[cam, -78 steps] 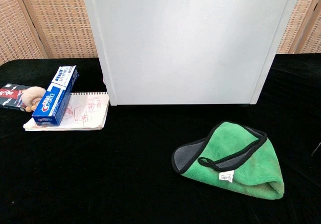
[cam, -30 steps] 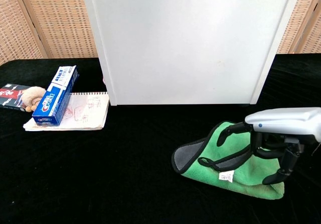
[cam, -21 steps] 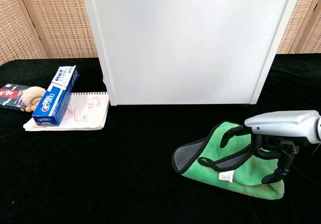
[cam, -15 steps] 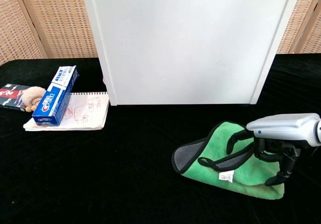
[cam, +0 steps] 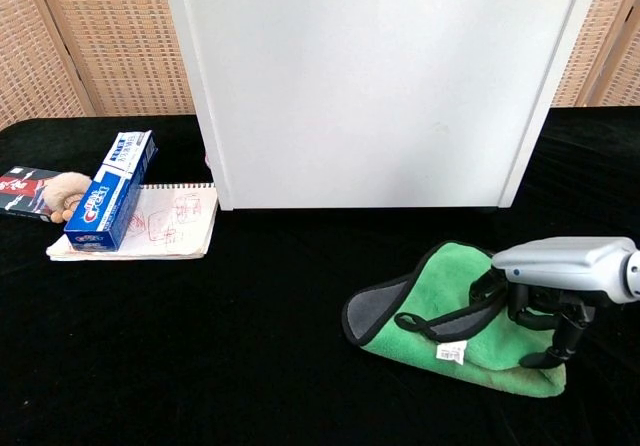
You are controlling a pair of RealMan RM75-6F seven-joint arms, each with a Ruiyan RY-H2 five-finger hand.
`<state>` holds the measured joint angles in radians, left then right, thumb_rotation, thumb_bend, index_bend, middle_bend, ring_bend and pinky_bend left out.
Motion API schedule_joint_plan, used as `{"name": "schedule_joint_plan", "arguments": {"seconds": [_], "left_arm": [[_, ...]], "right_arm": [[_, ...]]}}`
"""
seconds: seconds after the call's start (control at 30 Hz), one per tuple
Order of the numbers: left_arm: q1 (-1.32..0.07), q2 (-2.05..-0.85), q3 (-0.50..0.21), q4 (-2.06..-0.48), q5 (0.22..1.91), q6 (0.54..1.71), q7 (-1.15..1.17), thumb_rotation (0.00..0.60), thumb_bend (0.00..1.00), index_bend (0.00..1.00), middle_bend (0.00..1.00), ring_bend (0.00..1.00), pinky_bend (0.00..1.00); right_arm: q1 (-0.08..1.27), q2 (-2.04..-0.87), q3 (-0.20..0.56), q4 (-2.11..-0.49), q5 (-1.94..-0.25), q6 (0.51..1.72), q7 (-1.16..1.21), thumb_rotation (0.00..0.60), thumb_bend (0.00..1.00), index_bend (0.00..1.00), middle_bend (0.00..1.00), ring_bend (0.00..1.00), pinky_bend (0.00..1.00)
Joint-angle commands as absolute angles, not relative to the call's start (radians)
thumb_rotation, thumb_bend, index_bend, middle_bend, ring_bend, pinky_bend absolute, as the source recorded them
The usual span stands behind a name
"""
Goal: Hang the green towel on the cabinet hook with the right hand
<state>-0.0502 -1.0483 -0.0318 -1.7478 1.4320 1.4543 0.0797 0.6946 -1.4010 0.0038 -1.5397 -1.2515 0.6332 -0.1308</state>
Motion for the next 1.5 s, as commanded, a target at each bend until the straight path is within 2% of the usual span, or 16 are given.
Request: {"name": "schedule_joint_plan", "arguments": {"seconds": [0.03,0.3,0.63,0.83,1.1,1.5], "left_arm": [[-0.051,-1.048,-0.032,-1.748,1.432,1.454,0.08,0.6,0.0,0.0,0.0,0.0,0.0],[-0.052,-1.049,-0.032,-1.748,1.428,1.452,0.082,0.6,0.0,0.0,0.0,0.0,0.0],[-0.054,-1.048,-0.031,-1.749,1.427,1.45,0.08,0.6,0.0,0.0,0.0,0.0,0.0],[-0.052,-1.046,-0.028,-1.753,1.436,1.455,0.076,0.6,0.0,0.0,0.0,0.0,0.0],[-0.046,-1.038,-0.024,-1.756,1.449,1.467,0.054,0.6,0.0,0.0,0.0,0.0,0.0],[-0.046,-1.033,-0.024,-1.756,1.45,1.467,0.046,0.6,0.0,0.0,0.0,0.0,0.0]], "right_arm": [[0.691,-1.408,0.004,-1.535,-1.249,0.644,-0.127,0.6,0.5,0.53,0.95,0.94,1.0],[0.676,-1.416,0.006,-1.527,-1.297,0.692,-0.077,0.6,0.61,0.78,0.97,0.94,1.0],[0.64,-1.385,0.026,-1.566,-1.421,0.817,0.1,0.6,0.63,0.84,0.99,0.96,1.0],[0.635,-1.314,0.064,-1.651,-1.437,0.872,0.169,0.6,0.63,0.88,1.0,0.98,1.0],[0.655,-1.213,0.168,-1.777,-1.336,0.874,0.255,0.6,0.64,0.96,1.0,1.0,1.0],[0.716,-1.033,0.301,-1.976,-1.033,0.762,0.341,0.6,0.64,0.99,1.0,1.0,1.0]]}}
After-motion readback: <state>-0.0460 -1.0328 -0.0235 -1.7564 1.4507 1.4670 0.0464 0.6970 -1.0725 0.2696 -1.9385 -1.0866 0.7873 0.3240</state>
